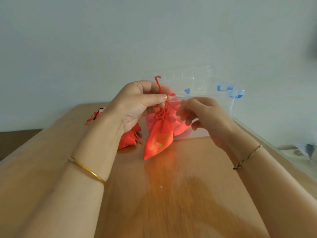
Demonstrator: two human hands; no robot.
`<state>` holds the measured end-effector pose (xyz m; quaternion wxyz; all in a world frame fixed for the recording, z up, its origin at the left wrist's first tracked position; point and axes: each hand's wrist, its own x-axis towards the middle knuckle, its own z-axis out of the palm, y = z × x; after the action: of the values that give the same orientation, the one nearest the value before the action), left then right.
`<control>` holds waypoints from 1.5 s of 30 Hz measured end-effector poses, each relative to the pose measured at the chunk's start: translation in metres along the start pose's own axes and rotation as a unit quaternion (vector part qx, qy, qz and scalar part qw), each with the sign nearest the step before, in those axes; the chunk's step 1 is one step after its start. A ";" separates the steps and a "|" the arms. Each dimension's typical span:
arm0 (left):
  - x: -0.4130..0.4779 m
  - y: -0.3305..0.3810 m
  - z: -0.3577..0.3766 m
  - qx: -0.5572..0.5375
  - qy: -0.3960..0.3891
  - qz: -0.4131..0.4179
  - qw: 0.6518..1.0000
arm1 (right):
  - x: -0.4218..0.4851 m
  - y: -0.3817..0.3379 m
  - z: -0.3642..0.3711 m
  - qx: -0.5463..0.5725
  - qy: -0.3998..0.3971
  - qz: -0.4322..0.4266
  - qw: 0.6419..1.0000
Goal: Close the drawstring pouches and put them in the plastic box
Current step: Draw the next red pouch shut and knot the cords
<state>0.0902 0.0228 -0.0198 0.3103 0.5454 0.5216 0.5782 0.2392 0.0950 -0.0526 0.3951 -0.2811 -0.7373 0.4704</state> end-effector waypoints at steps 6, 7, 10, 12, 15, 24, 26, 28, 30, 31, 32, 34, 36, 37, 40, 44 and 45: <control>-0.001 0.003 0.004 0.238 -0.040 0.184 0.953 | 0.001 0.002 0.007 0.179 -0.034 -0.017 0.983; 0.001 0.002 0.006 0.278 -0.026 0.212 0.936 | 0.001 0.003 0.008 0.190 -0.048 -0.007 0.981; 0.002 -0.001 0.009 0.316 0.015 0.256 0.913 | 0.001 0.004 0.008 0.213 -0.085 0.027 0.973; 0.001 -0.004 0.011 0.316 0.031 0.274 0.908 | 0.001 0.006 0.007 0.231 -0.105 0.038 0.967; 0.001 -0.006 0.012 0.310 0.051 0.286 0.905 | 0.002 0.007 0.006 0.239 -0.117 0.043 0.963; 0.006 -0.014 0.016 0.243 0.071 0.240 0.937 | 0.007 0.009 0.005 0.270 -0.061 0.071 0.958; 0.007 -0.016 0.015 0.210 0.066 0.212 0.952 | 0.008 0.009 0.004 0.272 -0.026 0.068 0.959; 0.008 -0.017 0.012 0.201 0.066 0.188 0.959 | 0.009 0.010 0.001 0.269 0.006 0.057 0.961; 0.009 -0.019 0.006 0.220 0.068 0.165 0.959 | 0.010 0.010 0.000 0.269 0.031 0.044 0.962; 0.010 -0.020 0.002 0.240 0.070 0.153 0.956 | 0.010 0.010 -0.001 0.279 0.037 0.040 0.959; 0.011 -0.022 0.000 0.268 0.071 0.139 0.951 | 0.010 0.010 -0.001 0.297 0.036 0.037 0.954; 0.011 -0.023 -0.002 0.300 0.073 0.098 0.946 | 0.008 0.009 -0.001 0.358 0.015 0.037 0.933; 0.008 -0.021 0.002 0.252 0.088 0.047 0.963 | 0.006 0.008 0.001 0.433 -0.017 0.052 0.900; 0.008 -0.018 0.004 0.207 0.097 0.029 0.973 | 0.005 0.008 0.001 0.468 -0.028 0.061 0.881; 0.008 -0.012 0.003 0.013 0.094 0.023 0.995 | 0.005 0.011 -0.001 0.530 -0.035 0.100 0.841; 0.005 -0.009 0.009 -0.194 0.051 0.013 0.979 | 0.008 0.018 -0.003 0.465 -0.009 0.152 0.872; 0.004 -0.010 0.014 -0.197 0.042 0.003 0.979 | 0.009 0.019 -0.002 0.445 0.001 0.155 0.882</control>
<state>0.1001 0.0327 -0.0302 0.3881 0.4506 0.4078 0.6929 0.2375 0.1109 -0.0669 0.4014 -0.1868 -0.3970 0.8040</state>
